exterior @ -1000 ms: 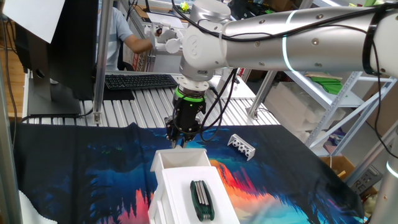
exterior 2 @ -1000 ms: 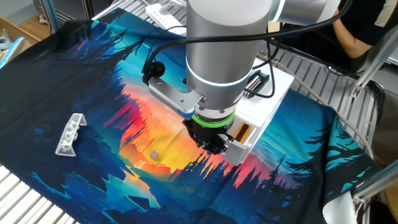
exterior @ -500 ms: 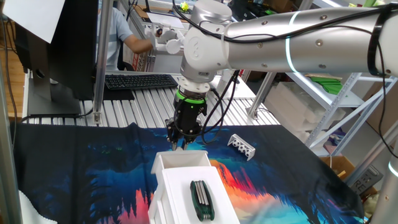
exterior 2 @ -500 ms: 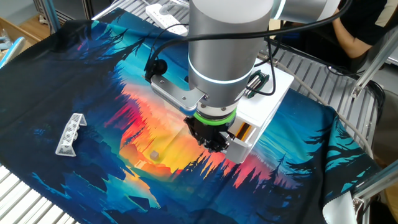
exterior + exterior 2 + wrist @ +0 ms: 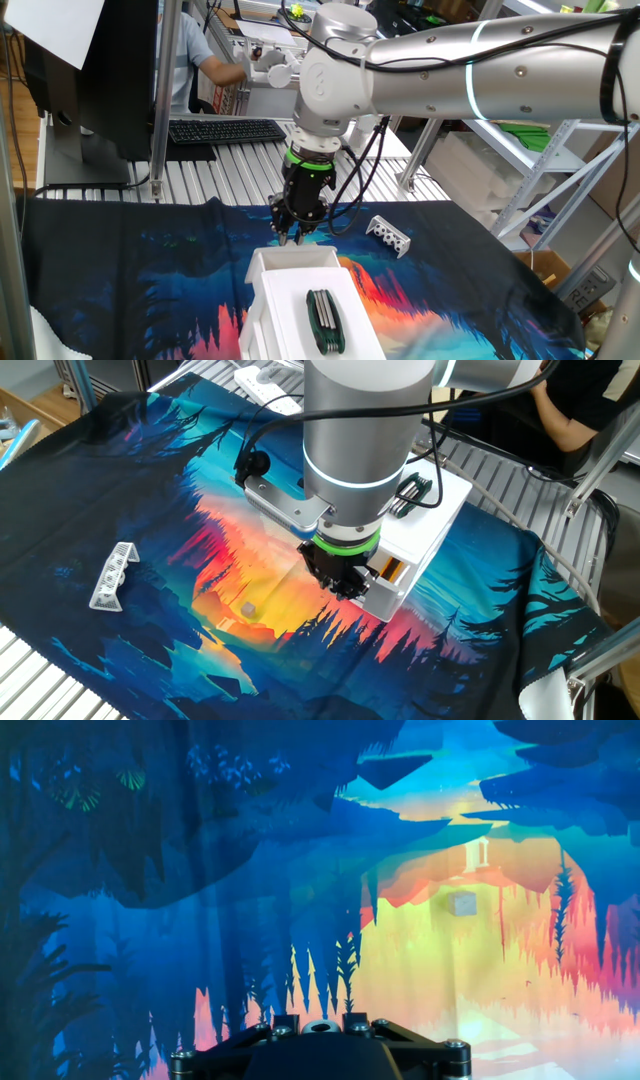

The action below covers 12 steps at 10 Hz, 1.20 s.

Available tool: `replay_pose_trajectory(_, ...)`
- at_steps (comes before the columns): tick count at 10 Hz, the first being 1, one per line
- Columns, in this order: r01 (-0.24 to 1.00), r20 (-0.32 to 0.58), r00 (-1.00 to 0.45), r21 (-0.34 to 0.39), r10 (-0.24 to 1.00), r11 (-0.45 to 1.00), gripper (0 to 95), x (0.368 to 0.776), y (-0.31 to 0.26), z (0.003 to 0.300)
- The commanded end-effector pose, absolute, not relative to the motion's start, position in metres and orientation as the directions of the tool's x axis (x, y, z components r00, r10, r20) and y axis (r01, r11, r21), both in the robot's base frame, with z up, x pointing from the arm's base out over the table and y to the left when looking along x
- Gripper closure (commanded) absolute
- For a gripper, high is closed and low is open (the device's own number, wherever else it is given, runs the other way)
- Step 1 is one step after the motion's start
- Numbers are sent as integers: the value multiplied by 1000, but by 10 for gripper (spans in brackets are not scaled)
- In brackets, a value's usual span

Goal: Grasp the handle and close the drawer

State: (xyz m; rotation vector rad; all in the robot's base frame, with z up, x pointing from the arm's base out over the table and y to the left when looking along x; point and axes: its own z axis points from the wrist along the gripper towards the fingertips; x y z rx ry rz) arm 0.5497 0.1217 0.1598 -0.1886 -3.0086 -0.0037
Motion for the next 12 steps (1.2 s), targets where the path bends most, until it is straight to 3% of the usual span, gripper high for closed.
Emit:
replay_pose_trajectory(1, 124, 127, -984, -9, 124, 992, 950, 548, 122, 160)
replay_pose_trajectory(12, 119, 118, -986, -9, 120, 993, 950, 539, 126, 160)
